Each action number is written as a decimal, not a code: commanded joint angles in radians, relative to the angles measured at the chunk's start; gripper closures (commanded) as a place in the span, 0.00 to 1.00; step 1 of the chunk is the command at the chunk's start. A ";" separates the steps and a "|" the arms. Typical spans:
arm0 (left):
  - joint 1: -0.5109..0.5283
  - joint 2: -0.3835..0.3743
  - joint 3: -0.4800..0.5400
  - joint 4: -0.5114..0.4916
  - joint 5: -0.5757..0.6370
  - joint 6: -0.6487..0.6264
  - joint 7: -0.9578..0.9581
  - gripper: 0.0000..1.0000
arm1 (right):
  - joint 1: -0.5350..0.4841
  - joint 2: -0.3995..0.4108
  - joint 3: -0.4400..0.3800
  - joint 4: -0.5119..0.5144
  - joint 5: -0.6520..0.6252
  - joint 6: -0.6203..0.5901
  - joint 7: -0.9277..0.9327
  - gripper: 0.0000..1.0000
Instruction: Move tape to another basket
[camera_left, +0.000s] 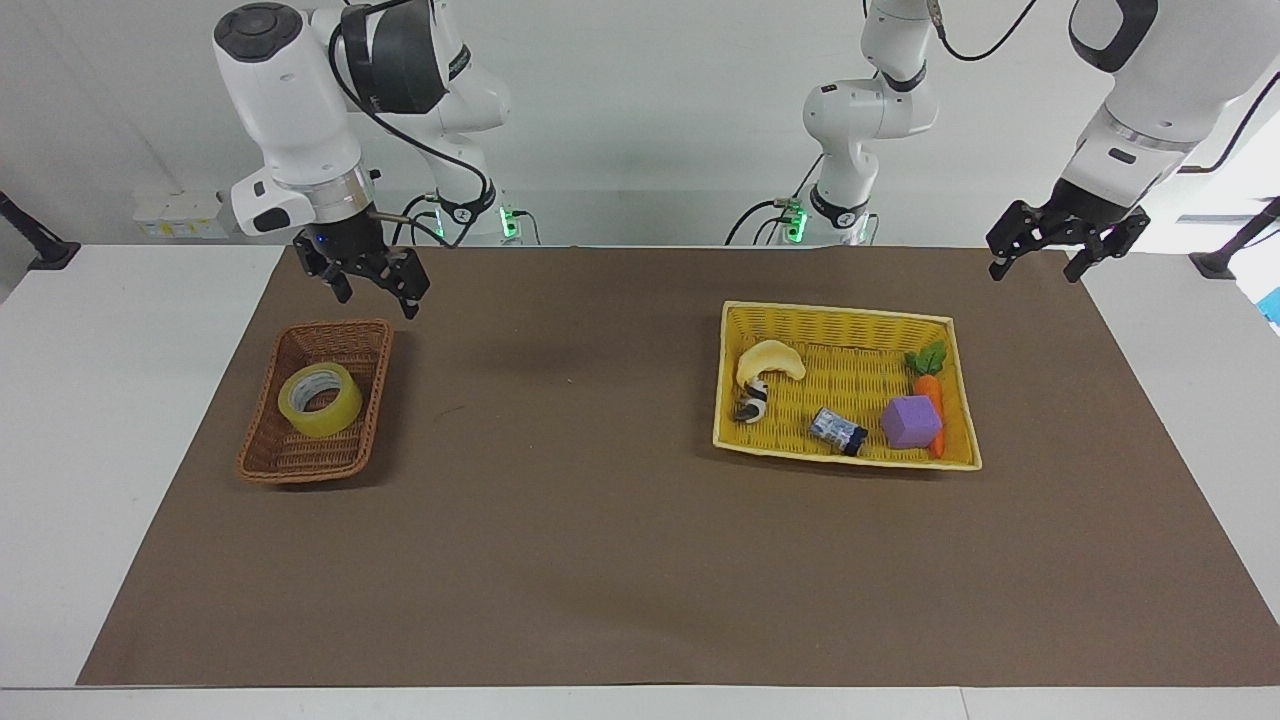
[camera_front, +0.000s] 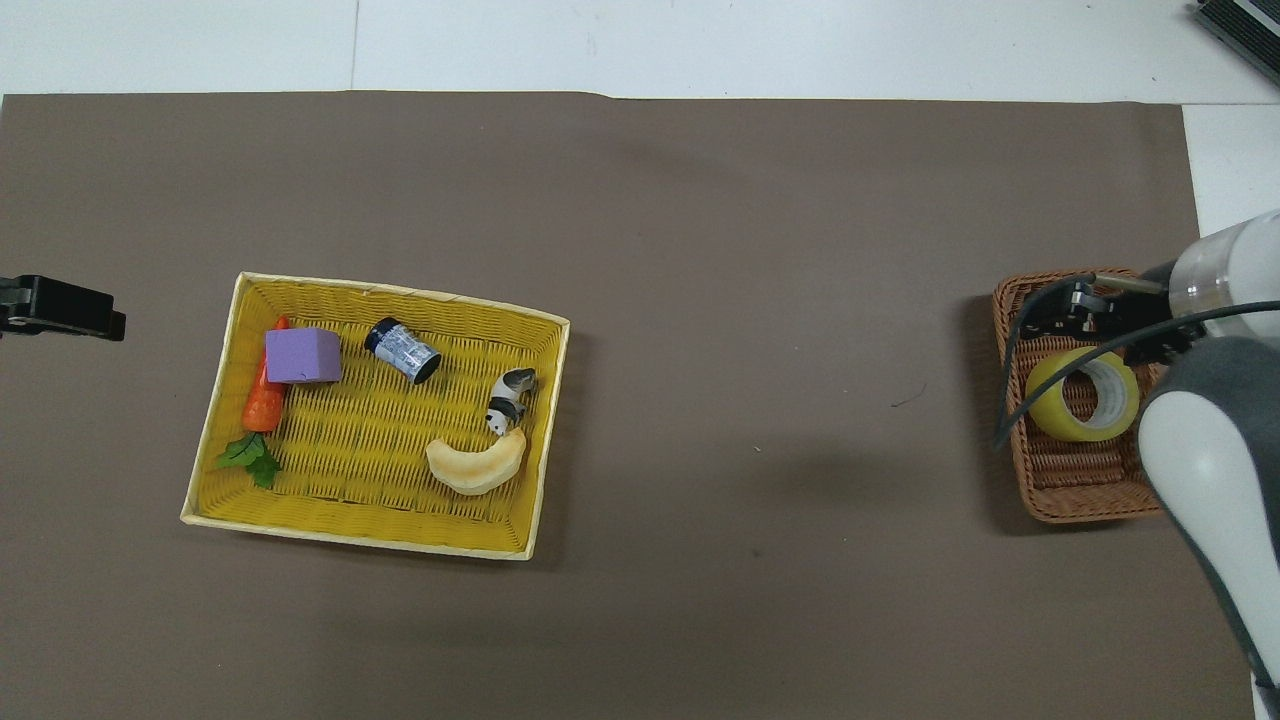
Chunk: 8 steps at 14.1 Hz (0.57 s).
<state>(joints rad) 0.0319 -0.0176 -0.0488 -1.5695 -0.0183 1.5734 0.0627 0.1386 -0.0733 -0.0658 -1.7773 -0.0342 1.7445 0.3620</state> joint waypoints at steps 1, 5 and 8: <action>-0.003 0.001 0.003 0.017 0.015 -0.024 0.005 0.00 | -0.023 -0.051 -0.012 0.074 0.032 -0.133 -0.079 0.00; -0.003 0.001 0.003 0.017 0.015 -0.024 0.005 0.00 | -0.037 -0.072 -0.028 0.136 0.063 -0.256 -0.136 0.00; -0.003 0.001 0.003 0.017 0.015 -0.024 0.005 0.00 | -0.046 -0.066 -0.038 0.136 0.066 -0.237 -0.265 0.00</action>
<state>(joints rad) 0.0319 -0.0176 -0.0488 -1.5695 -0.0183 1.5734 0.0627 0.1112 -0.1580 -0.0967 -1.6510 0.0067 1.4968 0.1935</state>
